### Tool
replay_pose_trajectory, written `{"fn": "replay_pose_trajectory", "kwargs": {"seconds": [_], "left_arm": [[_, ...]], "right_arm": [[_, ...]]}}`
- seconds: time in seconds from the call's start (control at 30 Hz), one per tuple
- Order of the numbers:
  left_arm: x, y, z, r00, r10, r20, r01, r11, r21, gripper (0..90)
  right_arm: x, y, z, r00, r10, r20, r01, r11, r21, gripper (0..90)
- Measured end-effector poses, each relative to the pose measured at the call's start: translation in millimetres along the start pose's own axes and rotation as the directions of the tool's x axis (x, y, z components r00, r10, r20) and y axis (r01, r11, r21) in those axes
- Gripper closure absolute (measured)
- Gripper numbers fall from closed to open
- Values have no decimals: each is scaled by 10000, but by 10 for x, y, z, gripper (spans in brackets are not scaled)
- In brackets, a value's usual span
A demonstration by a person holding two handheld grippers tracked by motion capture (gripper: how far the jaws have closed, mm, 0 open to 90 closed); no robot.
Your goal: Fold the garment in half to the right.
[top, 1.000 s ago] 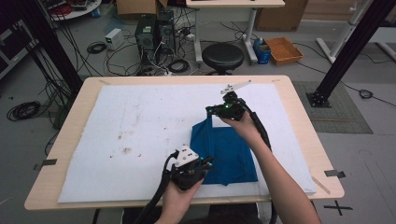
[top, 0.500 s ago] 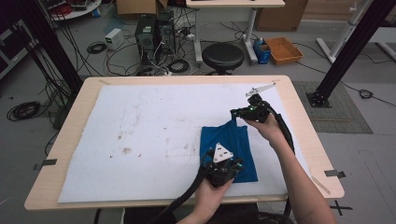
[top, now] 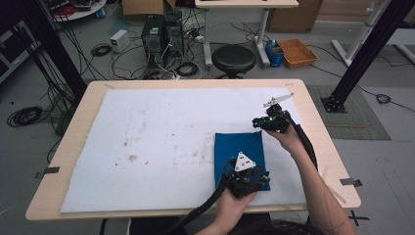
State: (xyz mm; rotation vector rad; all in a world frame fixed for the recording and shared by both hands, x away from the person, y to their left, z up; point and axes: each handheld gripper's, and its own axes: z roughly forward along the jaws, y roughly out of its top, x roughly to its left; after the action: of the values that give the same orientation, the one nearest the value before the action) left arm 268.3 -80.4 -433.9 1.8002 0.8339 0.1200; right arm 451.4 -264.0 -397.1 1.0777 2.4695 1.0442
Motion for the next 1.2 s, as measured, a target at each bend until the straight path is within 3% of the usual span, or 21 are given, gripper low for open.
{"fn": "replay_pose_trajectory", "kwargs": {"seconds": [0.13,0.23,0.33,0.4,0.53,0.6,0.67,0.8,0.87,1.0,1.07,1.17,1.2], "left_arm": [[77,64,-126,9993,180,-331,-187,9996,-190,556],[209,127,-244,9965,344,-764,-368,9989,-301,544],[412,204,-352,9914,303,-1273,-343,9990,-292,535],[579,260,-411,9846,349,-1712,-393,9990,-226,534],[975,376,-417,9738,135,-2270,-86,9997,227,534],[1177,423,-374,9711,-141,-2383,260,9986,469,535],[1336,451,-328,9638,-244,-2656,375,9983,446,535],[1506,504,-209,9406,203,-3390,64,9970,772,539],[1560,521,-167,9358,271,-3515,30,9964,848,545],[1633,531,-66,9342,408,-3543,-54,9949,1003,556],[1655,526,-9,9403,292,-3391,102,9934,1139,565],[1641,517,43,9462,346,-3216,86,9912,1322,587],[1633,514,56,9448,501,-3237,-32,9896,1438,612]], "right_arm": [[-9,-44,-100,9977,509,453,-502,9986,-165,714],[26,-98,-161,9930,1160,207,-1148,9919,-539,701],[36,-144,-115,9879,1494,406,-1481,9884,-333,690],[24,-158,-65,9834,1754,465,-1758,9844,36,681],[47,-198,-36,9769,2122,261,-2129,9767,256,693],[66,-225,-40,9758,2182,100,-2185,9752,345,736],[88,-248,-45,9815,1908,189,-1913,9809,350,849],[66,-270,-49,9887,1488,208,-1490,9888,70,874],[30,-283,-50,9899,1385,292,-1380,9902,-202,875],[-12,-308,-35,9880,1512,331,-1510,9885,-78,840],[-17,-316,-46,9836,1708,578,-1709,9853,-42,704],[39,-349,-176,9801,1878,644,-1862,9821,-288,668],[77,-379,-240,9801,1890,609,-1863,9814,-469,667]]}}
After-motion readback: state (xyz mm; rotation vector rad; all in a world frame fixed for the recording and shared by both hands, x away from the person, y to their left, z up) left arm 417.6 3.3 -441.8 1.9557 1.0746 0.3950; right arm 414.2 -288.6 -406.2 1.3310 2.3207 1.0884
